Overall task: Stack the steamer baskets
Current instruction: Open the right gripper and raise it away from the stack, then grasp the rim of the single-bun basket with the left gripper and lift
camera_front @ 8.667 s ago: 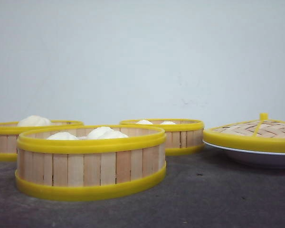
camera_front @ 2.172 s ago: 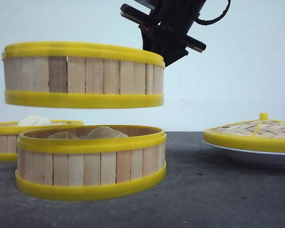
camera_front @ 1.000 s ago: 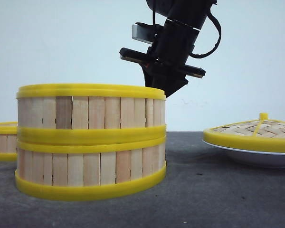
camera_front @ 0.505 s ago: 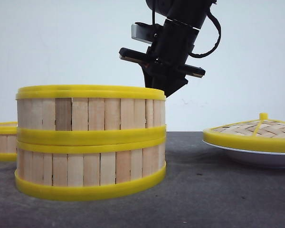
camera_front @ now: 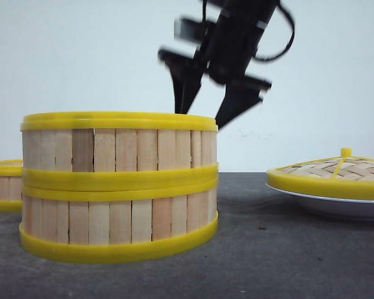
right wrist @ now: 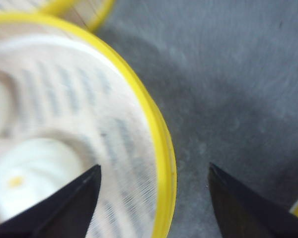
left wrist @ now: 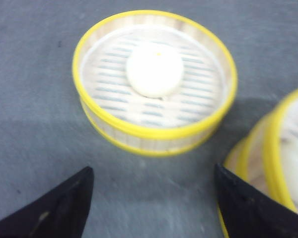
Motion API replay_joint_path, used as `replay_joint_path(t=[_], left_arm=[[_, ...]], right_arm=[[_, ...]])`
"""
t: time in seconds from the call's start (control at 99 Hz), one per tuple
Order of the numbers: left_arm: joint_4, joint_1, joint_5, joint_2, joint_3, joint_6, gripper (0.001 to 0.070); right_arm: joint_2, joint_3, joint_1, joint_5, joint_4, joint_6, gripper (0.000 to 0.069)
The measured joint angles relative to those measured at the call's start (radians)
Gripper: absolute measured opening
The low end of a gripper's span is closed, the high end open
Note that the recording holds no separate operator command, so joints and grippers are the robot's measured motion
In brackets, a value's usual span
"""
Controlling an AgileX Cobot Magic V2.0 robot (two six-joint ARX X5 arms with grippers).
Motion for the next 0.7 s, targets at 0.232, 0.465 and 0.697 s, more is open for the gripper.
replay_joint_path(t=[0.232,0.465,0.697], left_arm=[[0.1,0.068,0.0,0.266,0.155,-0.001,0.0427],[0.108,0.095,0.0,0.558,0.301,-0.001,0.0425],[0.116,0.118,0.0,0.755,0.4,-0.001,0.0425]], right_arm=[[-0.241,0.0,-0.025,0.016,-0.143,-0.051,0.0425],[-0.417,-0.004,-0.129,0.166,-0.349,-0.072,0.0425],[-0.618,-0.148,-0.256,0.207,-0.399,-0.072,0.0425]])
